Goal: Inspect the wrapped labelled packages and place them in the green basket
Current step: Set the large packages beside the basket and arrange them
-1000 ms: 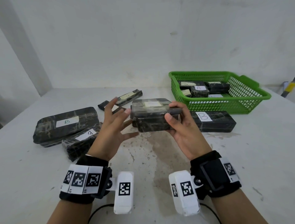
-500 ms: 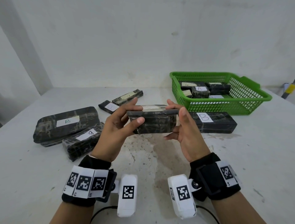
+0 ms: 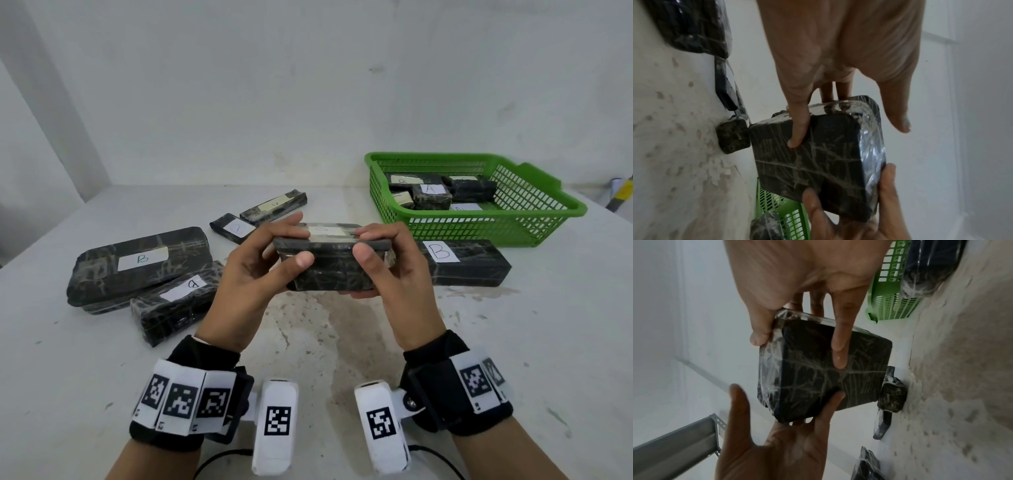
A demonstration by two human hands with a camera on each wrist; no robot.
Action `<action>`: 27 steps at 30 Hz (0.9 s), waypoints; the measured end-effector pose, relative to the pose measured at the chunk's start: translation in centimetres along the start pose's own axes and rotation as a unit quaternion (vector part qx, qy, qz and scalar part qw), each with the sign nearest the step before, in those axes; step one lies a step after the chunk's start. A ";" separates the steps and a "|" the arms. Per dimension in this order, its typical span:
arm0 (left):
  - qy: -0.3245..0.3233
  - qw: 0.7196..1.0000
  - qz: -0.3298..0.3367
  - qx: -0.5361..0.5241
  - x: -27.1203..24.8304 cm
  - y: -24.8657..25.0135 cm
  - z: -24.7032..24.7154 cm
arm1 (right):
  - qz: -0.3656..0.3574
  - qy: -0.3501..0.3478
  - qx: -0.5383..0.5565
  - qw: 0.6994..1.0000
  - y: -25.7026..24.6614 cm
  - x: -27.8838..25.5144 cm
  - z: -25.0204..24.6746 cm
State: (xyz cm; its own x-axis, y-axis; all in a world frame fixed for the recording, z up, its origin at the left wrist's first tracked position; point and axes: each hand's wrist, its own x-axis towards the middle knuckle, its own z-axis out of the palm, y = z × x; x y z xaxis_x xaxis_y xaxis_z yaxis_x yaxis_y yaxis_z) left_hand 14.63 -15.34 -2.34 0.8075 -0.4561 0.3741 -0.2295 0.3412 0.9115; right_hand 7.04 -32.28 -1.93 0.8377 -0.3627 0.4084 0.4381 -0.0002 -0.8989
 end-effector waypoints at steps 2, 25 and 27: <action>-0.002 1.000 -0.010 0.001 -0.1 0.0 0.1 | 0.008 0.009 0.003 1.000 -0.1 0.0 0.0; 0.021 0.999 -0.030 -0.018 0.0 0.1 -0.1 | 0.040 -0.030 -0.002 0.999 -0.5 -0.3 0.5; 0.019 0.999 -0.025 -0.024 0.0 0.3 -0.1 | 0.034 -0.016 0.009 0.999 -0.5 -0.4 0.7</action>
State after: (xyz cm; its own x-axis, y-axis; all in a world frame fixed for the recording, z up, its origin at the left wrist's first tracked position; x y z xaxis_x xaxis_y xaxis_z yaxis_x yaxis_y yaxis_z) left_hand 14.63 -15.13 -2.10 0.8378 -0.4415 0.3211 -0.1633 0.3585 0.9191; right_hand 6.73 -31.50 -1.48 0.8757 -0.3304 0.3523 0.3860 0.0406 -0.9216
